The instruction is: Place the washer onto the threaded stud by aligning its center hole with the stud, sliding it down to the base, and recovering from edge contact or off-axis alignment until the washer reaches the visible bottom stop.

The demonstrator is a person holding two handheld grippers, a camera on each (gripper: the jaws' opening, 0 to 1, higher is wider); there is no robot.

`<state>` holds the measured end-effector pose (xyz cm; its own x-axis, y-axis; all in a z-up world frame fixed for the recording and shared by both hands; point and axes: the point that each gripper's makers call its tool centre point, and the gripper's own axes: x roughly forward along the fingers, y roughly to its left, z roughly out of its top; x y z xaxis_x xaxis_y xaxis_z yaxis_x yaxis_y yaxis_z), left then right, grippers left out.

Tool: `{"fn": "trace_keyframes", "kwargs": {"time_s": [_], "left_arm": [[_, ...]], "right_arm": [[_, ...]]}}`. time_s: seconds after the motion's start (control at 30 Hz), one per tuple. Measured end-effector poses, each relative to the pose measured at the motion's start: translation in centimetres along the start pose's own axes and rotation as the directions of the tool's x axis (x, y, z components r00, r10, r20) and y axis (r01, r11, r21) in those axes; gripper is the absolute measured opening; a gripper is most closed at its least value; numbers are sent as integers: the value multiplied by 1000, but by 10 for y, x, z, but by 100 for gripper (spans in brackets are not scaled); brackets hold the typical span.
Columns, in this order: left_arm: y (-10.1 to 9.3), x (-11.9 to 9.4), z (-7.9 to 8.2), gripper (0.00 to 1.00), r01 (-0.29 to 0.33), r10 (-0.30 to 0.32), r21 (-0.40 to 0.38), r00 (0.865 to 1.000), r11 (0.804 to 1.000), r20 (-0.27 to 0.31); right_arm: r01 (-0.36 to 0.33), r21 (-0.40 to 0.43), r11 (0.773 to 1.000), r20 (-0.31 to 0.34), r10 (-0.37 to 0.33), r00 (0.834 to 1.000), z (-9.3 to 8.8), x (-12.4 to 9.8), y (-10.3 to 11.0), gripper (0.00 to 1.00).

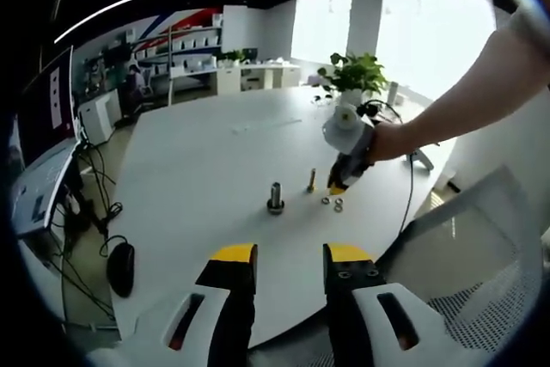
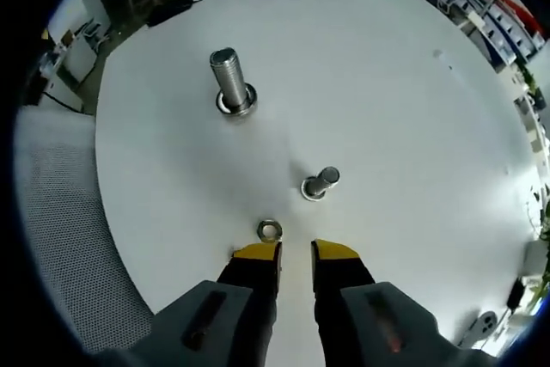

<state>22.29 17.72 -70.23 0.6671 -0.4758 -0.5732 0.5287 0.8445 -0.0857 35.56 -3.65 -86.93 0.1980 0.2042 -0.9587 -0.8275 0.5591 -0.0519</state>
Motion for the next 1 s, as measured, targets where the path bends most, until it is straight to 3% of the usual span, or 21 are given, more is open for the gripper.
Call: {"fn": "trace_keyframes", "kwargs": {"time_s": [0.2,0.43,0.83,0.93,1.0], "left_arm": [[0,-1,0,29,-5,5,7,1000,1000,-1],[-1,0,-1,29,-3,3,25,1000,1000,-12],[0,0,-1,29,-5,6,22,1000,1000,-15],[0,1,-1,28,-5,5,29,1000,1000,-16],[0,1,-1,28,-4,4,27,1000,1000,-16]], "right_arm": [[-20,42,999,-7,20,1000,-12,0,9,17],[-24,74,997,-3,24,1000,-12,3,13,19],[-27,7,1000,-23,27,999,-19,2,11,17],[-29,-53,998,-48,26,998,-20,2,13,17],[-31,-45,998,-61,29,998,-19,4,12,17]]}}
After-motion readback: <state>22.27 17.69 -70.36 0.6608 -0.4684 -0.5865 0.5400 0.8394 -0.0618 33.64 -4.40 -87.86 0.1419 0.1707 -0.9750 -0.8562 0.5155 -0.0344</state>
